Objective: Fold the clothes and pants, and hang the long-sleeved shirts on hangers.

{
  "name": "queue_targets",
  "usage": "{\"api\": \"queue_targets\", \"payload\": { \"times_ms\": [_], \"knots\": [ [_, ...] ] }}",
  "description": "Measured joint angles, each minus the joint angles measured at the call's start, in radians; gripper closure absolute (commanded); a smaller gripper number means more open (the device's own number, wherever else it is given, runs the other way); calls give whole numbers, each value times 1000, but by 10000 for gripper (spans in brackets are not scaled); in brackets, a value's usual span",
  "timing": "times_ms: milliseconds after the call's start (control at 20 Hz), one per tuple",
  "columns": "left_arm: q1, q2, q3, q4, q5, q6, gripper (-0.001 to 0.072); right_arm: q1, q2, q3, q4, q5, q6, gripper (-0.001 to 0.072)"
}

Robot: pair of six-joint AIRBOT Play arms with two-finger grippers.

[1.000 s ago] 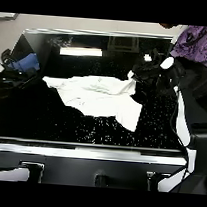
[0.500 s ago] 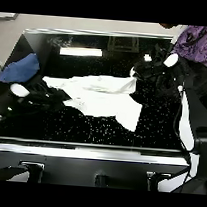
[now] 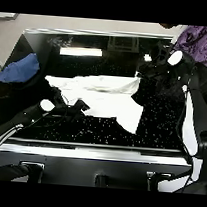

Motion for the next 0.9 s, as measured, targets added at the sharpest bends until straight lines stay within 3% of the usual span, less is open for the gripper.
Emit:
{"api": "queue_targets", "payload": {
  "times_ms": [550,650,750,800,850,900],
  "knots": [
    [-62,-119,47,-82,54,4,64,0,6,0,-9,11,2,687],
    [-66,-157,90,-85,57,11,191,0,8,0,-9,14,2,687],
    [-69,-199,136,-89,54,17,217,0,8,0,-10,23,2,687],
    [-71,-218,157,-89,48,18,345,0,9,0,-10,26,2,687],
    [-72,-235,173,-89,40,18,540,0,11,0,-11,29,2,687],
    [-72,-246,185,-89,31,18,687,0,13,0,-11,30,2,687]
  ]
}}
